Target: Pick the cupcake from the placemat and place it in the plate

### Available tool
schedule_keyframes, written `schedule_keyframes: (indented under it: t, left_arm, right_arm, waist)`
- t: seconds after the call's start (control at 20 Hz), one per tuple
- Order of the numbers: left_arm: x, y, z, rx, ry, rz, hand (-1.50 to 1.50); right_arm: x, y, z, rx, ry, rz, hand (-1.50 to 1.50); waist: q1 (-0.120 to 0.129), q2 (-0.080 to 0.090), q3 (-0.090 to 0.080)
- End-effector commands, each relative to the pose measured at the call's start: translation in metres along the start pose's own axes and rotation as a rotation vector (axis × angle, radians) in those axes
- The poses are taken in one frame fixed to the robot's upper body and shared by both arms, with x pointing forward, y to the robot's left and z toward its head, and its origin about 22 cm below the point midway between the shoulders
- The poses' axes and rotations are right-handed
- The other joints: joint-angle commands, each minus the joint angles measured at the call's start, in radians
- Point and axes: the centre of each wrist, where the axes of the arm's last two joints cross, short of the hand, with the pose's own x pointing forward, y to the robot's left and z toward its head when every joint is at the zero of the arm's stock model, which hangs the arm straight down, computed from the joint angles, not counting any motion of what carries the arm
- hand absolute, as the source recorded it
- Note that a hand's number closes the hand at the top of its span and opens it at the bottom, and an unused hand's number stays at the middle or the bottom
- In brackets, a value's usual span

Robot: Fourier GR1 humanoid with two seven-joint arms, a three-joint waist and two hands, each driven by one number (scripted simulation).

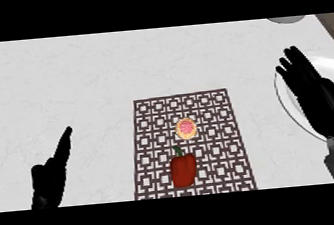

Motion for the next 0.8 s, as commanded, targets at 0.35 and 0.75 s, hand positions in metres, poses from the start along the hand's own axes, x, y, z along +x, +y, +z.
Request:
schedule_keyframes:
  t: [0.35,0.75]
  left_arm:
    - [0.031,0.031,0.109,-0.102,0.094,-0.028,0.00]
    - [0.056,0.047,0.092,0.008,0.008,0.029,0.00]
  right_arm:
    - [0.073,0.022,-0.026,0.405,-0.311,0.610,1.50]
    - [-0.002,0.060,-0.027,0.477,-0.319,0.219,-1.50]
  waist:
    - [0.052,-0.051,-0.036]
    - [-0.027,0.014,-0.013]
